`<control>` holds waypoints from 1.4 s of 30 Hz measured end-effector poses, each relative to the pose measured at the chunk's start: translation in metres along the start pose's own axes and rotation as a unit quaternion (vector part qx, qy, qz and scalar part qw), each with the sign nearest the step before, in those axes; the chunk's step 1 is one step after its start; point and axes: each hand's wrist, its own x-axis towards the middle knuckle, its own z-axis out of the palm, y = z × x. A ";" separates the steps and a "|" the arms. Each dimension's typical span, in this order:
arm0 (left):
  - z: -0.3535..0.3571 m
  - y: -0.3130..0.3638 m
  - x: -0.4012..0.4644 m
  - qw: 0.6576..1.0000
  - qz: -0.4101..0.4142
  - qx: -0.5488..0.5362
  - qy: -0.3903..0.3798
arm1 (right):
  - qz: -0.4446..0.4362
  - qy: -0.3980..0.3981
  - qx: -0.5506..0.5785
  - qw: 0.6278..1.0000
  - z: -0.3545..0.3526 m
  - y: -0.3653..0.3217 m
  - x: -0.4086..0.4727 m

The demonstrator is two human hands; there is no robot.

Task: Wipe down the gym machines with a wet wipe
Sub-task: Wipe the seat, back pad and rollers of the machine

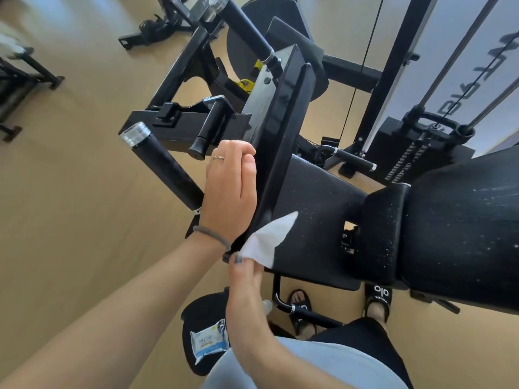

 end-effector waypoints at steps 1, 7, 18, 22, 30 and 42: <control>0.000 0.000 0.000 1.000 -0.004 -0.005 0.002 | 0.021 -0.001 0.004 1.000 0.000 -0.003 0.009; -0.001 0.001 0.001 1.000 -0.009 -0.004 0.000 | 0.068 0.085 0.118 0.987 -0.021 -0.013 0.058; 0.002 -0.003 0.003 0.999 0.000 0.040 -0.035 | 0.089 -0.067 0.250 0.962 -0.072 -0.090 0.127; 0.002 -0.003 0.004 0.998 -0.006 0.056 -0.040 | 0.072 -0.021 0.221 0.972 -0.067 -0.077 0.124; 0.003 -0.002 0.002 0.996 -0.011 0.075 -0.046 | 0.164 -0.039 0.267 0.949 -0.057 -0.034 0.091; 0.005 0.000 0.003 0.998 -0.026 0.050 -0.034 | 0.045 0.033 0.095 0.994 -0.030 -0.021 0.059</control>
